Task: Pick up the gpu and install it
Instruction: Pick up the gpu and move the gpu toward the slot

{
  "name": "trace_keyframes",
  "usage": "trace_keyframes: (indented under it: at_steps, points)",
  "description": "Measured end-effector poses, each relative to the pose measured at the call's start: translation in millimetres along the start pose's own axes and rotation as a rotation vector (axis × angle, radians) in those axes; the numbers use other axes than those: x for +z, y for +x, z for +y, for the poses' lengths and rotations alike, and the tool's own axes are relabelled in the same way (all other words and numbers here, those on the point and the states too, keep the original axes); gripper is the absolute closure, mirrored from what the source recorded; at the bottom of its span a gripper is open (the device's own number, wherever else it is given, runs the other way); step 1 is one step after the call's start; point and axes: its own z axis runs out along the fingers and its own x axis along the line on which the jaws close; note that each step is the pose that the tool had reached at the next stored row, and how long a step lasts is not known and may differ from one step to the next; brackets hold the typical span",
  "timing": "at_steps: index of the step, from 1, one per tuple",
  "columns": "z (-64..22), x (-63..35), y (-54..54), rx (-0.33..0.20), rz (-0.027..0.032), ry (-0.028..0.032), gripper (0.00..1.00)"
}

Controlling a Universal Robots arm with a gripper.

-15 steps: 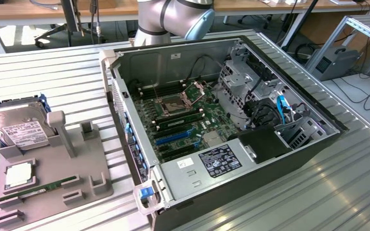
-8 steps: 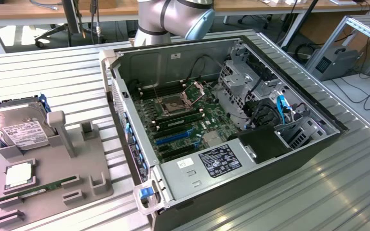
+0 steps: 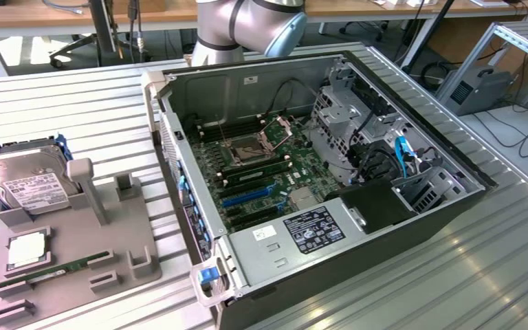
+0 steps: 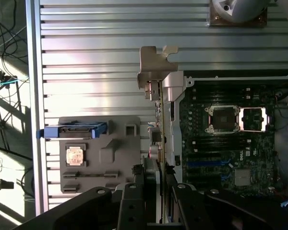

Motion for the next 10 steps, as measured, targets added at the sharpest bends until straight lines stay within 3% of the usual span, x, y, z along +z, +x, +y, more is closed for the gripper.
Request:
trace_keyframes:
  at_steps: [10]
  points:
    - [-13.8,3.2,-0.2,0.0,0.0001,0.0004,0.73]
